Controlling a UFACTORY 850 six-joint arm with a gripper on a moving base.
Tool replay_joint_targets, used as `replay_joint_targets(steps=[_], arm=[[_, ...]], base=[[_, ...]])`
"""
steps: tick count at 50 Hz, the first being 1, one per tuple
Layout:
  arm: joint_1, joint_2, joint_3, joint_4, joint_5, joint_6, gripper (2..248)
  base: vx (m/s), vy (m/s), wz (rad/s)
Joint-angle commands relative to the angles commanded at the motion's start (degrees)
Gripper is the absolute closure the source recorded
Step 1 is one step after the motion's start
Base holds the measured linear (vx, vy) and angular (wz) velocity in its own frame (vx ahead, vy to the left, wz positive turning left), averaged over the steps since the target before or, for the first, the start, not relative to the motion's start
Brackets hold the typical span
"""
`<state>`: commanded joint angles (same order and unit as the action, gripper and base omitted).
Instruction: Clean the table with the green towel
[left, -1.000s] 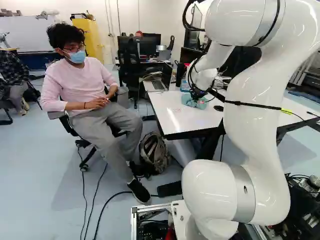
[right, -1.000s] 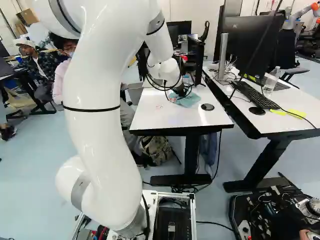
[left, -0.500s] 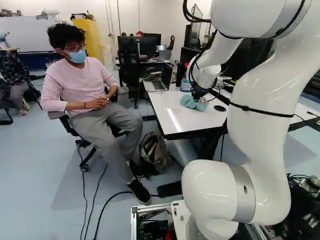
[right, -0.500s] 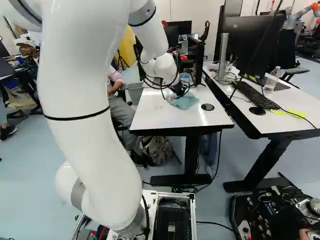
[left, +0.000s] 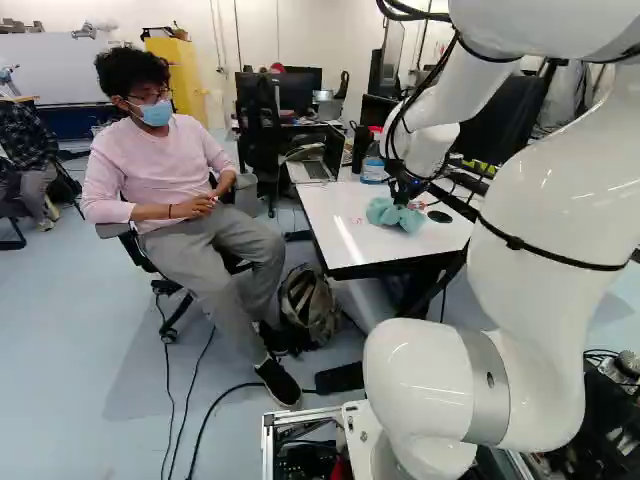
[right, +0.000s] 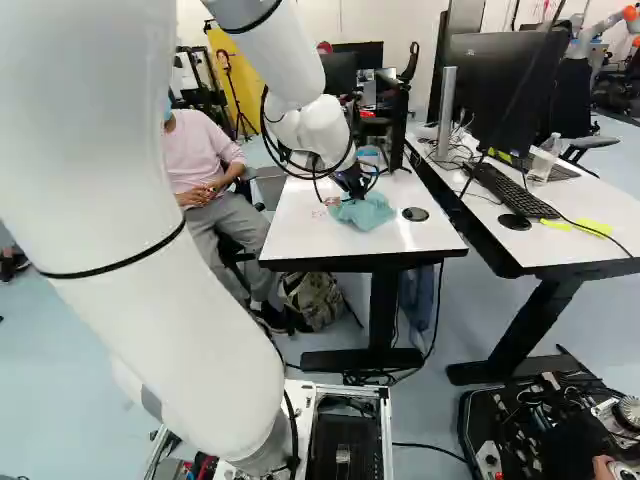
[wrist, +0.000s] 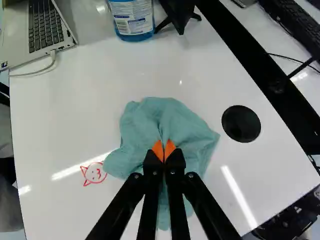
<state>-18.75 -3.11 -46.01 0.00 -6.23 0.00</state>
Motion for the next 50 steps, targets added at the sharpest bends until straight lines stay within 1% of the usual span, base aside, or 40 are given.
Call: replay_joint_targets(steps=[8,34,42,50], arm=[[-0.07,2.42,1.28,0.0,-1.91,0.0,226],[0.29,6.14,5.02,0.0,-7.59,0.0,226],[0.27,6.3,5.18,0.0,-9.05,0.0,226],[0.27,6.3,5.18,0.0,-9.1,0.0,226]], base=[[0.0,0.0,0.0],[0.0,0.0,0.0],[0.0,0.0,0.0],[0.0,0.0,0.0]])
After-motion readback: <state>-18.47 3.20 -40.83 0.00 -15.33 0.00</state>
